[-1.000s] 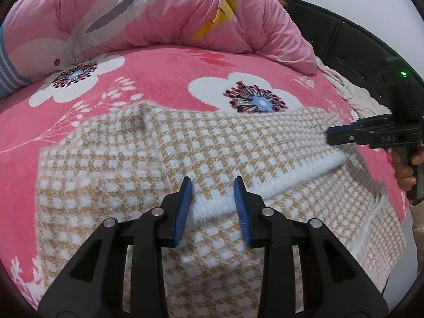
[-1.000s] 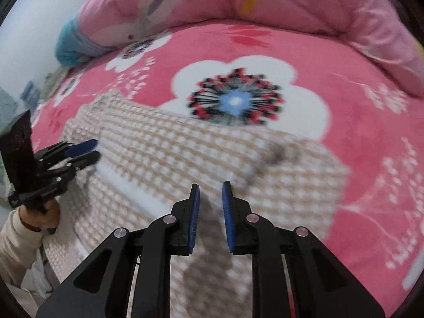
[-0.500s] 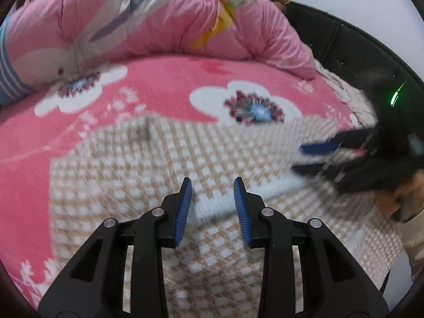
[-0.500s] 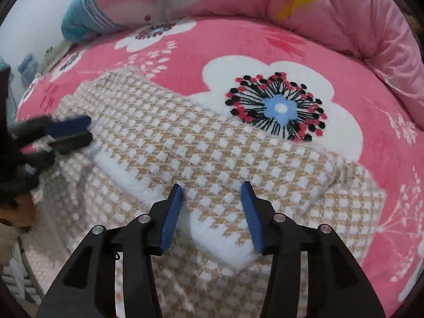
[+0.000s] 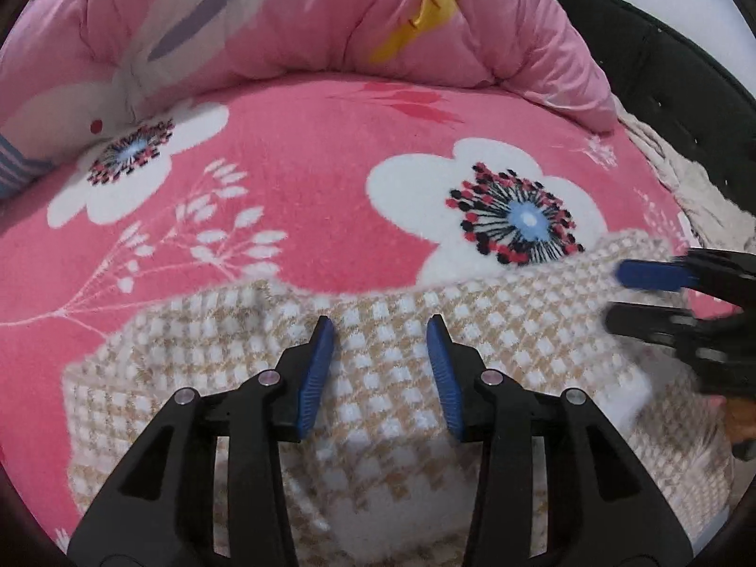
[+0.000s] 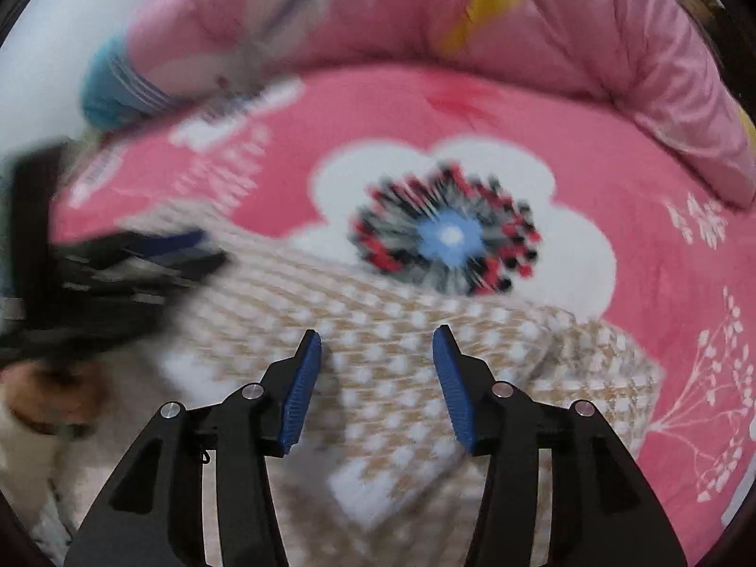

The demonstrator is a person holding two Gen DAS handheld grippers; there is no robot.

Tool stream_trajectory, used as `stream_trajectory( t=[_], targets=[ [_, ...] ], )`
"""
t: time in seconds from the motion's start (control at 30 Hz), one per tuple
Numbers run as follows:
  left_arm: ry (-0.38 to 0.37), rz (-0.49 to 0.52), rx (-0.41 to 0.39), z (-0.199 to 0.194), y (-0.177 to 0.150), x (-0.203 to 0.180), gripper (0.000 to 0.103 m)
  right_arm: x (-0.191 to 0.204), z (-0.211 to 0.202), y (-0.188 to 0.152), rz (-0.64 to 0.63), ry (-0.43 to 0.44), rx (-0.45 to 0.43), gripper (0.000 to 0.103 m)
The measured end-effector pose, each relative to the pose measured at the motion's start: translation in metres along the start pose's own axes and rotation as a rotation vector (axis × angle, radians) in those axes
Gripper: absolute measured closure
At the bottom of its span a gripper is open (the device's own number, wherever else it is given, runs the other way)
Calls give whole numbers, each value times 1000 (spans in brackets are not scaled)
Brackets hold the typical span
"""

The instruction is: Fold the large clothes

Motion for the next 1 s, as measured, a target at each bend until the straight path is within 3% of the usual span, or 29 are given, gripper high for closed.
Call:
stream_trajectory(
  t=[0.13,0.27,0.37,0.43,0.5,0.77,0.87,0.93,1.0],
  targets=[
    [5,39,-36,-17,5,-10,64,-4,-14,1,78,52,-8,54],
    [-23,139,-91,-40,6,-36,64,17,-38,-6,30,115,-44,54],
    [32,187,11,-12,-14,-47,61,25,-12,-23,-33,39,5,53],
    [57,201,1,-14,-21,-47,61,30,-7,-31,-122,-42,-40,52],
    [62,185,-1,-22,-24,-46,61,31,-17,-36,-131,-95,-45,52],
    [89,133,17,-68,-57,-35,61,26,-57,-65,-132,-190,-58,50],
    [85,106,-31,-107,-72,-37,58,45,-93,-85,-143,-114,-105,32],
    [84,89,-62,-134,-85,-44,46,59,-117,-105,-168,-91,-148,19],
    [80,77,-87,-157,-98,-49,35,68,-133,-125,-183,-77,-175,14]
  ],
)
Point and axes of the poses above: each gripper's, at about its wrist camera, not at the fingertips, and z roughly the way its jaws point, x to its left, y to its top, the point moved 9 cm from there along z, roughly the way its jaws point, and after that the axes turned 13 degrees about z, right-handed, at the moved point
